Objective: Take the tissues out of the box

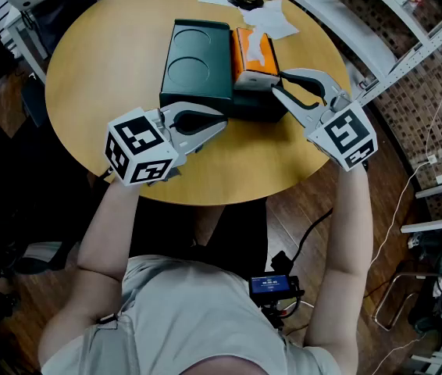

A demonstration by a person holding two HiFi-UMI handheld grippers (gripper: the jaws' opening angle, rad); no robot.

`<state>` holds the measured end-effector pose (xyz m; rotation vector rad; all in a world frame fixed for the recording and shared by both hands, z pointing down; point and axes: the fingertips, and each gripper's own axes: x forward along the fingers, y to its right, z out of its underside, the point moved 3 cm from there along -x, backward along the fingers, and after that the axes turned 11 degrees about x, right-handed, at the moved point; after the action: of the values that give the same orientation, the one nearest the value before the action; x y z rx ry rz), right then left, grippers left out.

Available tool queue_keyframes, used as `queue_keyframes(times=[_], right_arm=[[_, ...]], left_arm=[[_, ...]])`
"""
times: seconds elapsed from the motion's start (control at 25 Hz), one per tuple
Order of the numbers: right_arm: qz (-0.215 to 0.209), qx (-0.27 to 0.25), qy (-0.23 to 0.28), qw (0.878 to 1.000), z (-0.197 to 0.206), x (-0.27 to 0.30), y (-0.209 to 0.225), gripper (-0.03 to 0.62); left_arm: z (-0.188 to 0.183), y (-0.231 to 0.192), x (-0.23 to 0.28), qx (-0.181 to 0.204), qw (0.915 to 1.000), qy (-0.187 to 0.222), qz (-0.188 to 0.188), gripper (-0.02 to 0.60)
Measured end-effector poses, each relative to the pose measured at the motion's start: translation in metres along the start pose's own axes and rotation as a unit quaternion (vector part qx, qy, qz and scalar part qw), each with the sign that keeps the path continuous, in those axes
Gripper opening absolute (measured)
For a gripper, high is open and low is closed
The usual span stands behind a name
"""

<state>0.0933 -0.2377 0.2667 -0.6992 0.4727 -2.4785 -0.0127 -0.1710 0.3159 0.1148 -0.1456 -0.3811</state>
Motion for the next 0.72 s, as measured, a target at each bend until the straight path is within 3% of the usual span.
queue_keyframes(times=[0.08, 0.16, 0.28, 0.44, 0.56, 0.64, 0.72], right_arm=[[0.012, -0.063, -0.082, 0.995, 0.020, 0.019, 0.005, 0.142], [0.023, -0.122, -0.147, 0.981, 0.033, 0.035, 0.006, 0.168], [0.025, -0.182, -0.192, 0.964, 0.036, 0.056, 0.003, 0.176], [0.012, -0.218, -0.251, 0.943, 0.069, 0.072, 0.003, 0.192], [0.036, -0.219, -0.311, 0.924, 0.090, 0.033, 0.010, 0.171], [0.044, -0.227, -0.305, 0.924, 0.063, 0.039, 0.003, 0.143], [0.043, -0.226, -0.277, 0.933, 0.039, 0.062, -0.002, 0.129]], left_arm=[[-0.001, -0.002, -0.001, 0.000, 1.0000, -0.001, 0.000, 0.000], [-0.002, -0.002, -0.001, 0.001, 1.0000, -0.001, 0.000, 0.000], [-0.002, 0.000, -0.002, 0.003, 1.0000, -0.003, -0.002, 0.000], [0.010, -0.005, 0.015, 0.008, 0.9999, 0.002, -0.008, 0.000], [0.008, 0.013, 0.045, -0.002, 0.9996, 0.012, 0.024, 0.000], [0.003, 0.014, 0.029, -0.005, 0.9996, -0.007, 0.028, 0.000], [0.001, 0.004, 0.005, 0.003, 0.9995, -0.028, 0.015, 0.000]])
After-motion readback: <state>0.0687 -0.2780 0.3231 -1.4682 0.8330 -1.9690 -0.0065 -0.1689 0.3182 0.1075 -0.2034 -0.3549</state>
